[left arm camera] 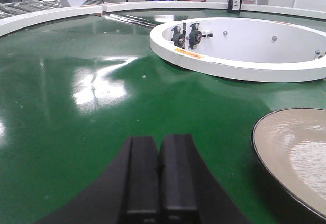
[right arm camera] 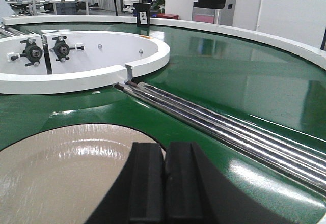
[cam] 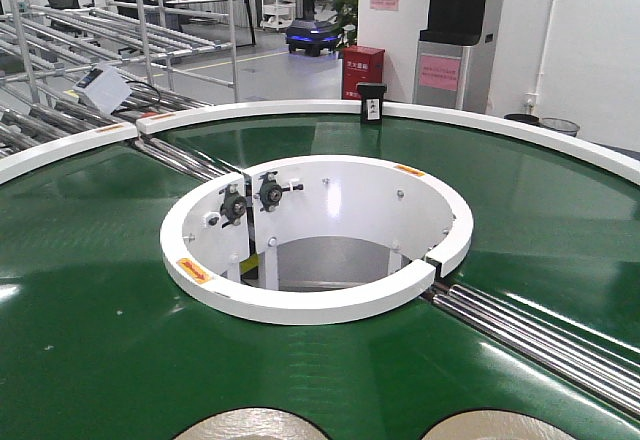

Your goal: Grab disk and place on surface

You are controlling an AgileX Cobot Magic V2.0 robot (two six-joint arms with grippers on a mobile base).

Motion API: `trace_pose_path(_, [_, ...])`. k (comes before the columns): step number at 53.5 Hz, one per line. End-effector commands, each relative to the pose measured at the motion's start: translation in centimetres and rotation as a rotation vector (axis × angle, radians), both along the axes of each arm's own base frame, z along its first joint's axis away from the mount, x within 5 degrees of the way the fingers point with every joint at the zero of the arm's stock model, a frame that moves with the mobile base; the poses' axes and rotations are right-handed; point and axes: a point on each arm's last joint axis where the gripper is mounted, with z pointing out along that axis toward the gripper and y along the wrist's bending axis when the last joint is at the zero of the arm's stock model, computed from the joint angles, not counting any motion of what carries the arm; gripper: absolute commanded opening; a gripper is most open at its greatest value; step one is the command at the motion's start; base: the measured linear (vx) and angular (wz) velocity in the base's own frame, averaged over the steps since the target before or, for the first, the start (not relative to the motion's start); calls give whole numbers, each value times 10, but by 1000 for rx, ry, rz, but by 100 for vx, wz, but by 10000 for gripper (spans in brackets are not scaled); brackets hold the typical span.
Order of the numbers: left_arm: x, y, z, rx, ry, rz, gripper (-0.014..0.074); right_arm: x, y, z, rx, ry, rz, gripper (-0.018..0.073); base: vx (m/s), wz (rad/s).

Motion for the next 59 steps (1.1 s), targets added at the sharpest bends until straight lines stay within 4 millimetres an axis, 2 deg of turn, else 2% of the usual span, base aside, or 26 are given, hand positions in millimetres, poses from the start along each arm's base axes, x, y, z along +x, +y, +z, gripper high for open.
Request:
trace_pose_path(1, [-1,0,17,-9,-120,1,1,1,0,4,-13,-69,3,-8,0,0])
trace_pose_path(39, [-2,0,21,-32,-164,1,1,1,0,5,-15,-80,4,-8,0,0])
trace_pose_path(53, [-4,0,37,-30,-329,-1,1,1,1,10,-24,-136,9,-8,0,0])
trace_pose_path(59, [-8,0,53,-30,-413,-2,1,-2,2,30,-5,-297,21,-8,0,0])
